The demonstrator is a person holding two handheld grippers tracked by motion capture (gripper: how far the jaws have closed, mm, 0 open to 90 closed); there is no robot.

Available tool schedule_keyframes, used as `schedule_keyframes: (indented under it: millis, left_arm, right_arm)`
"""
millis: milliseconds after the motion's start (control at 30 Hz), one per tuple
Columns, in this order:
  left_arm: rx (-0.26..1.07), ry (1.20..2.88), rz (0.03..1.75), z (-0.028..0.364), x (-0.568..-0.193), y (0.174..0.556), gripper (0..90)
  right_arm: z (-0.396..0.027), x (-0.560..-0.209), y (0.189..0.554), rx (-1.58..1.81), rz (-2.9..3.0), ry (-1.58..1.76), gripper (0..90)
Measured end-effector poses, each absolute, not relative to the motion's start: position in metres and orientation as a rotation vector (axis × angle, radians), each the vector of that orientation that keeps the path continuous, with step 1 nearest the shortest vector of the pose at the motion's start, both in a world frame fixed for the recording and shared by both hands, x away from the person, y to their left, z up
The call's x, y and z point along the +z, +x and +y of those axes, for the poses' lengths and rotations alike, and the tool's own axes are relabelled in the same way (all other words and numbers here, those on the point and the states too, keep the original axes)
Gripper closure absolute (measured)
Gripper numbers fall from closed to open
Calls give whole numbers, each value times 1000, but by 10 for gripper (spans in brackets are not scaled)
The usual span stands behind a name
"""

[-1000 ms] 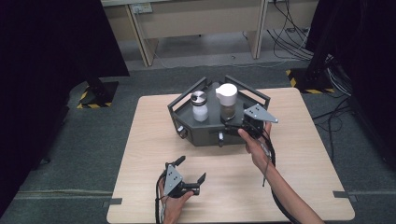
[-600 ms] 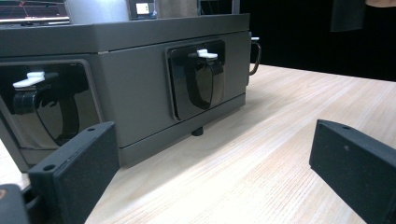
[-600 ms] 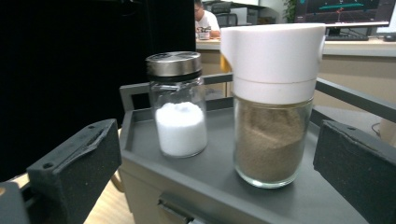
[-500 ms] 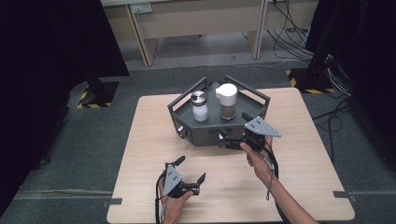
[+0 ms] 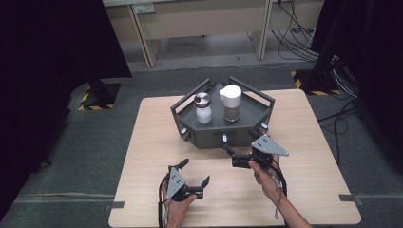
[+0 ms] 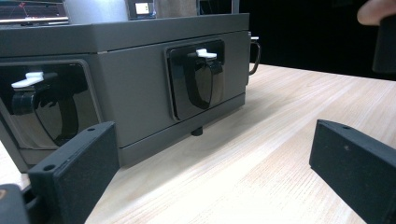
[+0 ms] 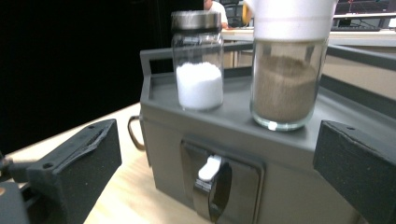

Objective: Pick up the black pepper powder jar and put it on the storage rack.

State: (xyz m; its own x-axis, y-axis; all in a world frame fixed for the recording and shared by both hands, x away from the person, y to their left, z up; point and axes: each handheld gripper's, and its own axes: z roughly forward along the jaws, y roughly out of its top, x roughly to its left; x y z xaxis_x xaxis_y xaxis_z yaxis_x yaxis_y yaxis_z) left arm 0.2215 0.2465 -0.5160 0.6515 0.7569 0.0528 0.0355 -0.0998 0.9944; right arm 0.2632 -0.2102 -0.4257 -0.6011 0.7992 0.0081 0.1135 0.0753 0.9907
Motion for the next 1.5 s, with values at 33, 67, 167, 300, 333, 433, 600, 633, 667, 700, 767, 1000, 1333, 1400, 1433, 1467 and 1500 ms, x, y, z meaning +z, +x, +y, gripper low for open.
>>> schedule_keyframes:
  millis: [33,67,167,300,333,433,600,633,667,700,767,1000,1333,1400,1433,1467,1500]
  left_arm:
    - [691,1570,676,247,-516,221,11]
    - [692,1570,677,247,-516,221,11]
    - [690,1570,679,247,-516,222,11]
    - [690,1569,679,247,-516,222,11]
    - [690,1569,679,247,-516,222,11]
    - [690,1568,679,247,-516,222,11]
    - [689,1567,682,247,-516,222,11]
    - [689,1566,684,247,-517,221,11]
    - [689,1565,685,247,-517,222,11]
    - [688,1565,686,247,-517,222,11]
    - [689,1565,685,247,-517,222,11]
    - [691,1562,687,248,-517,222,11]
    - [691,1564,687,247,-517,222,11]
    - [691,1564,686,247,-517,222,11]
    - [692,1564,686,247,-517,222,11]
    - [692,1563,686,247,-517,222,11]
    - [691,1563,687,248,-517,222,11]
  right_arm:
    - [-210,-427,262,1561,1799,896,12]
    - [-210,-429,260,1557,1801,895,12]
    - [-212,-435,256,1563,1803,901,12]
    - [-213,-443,249,1567,1805,883,13]
    - [-213,-444,247,1564,1808,876,12]
    - [-213,-449,242,1553,1817,861,13]
    - [-213,-458,236,1547,1827,862,13]
    - [-214,-460,235,1549,1828,864,13]
    - [-214,-461,235,1551,1830,866,13]
    - [-215,-463,234,1550,1834,866,15]
    - [-216,-466,233,1547,1844,860,17]
    - [-219,-478,227,1544,1850,849,17]
    - [-222,-489,221,1532,1857,843,16]
    - [-224,-491,220,1533,1855,843,16]
    - [-225,-491,220,1534,1855,841,16]
    - [-225,-492,220,1532,1856,838,16]
    - [-226,-492,220,1530,1856,837,16]
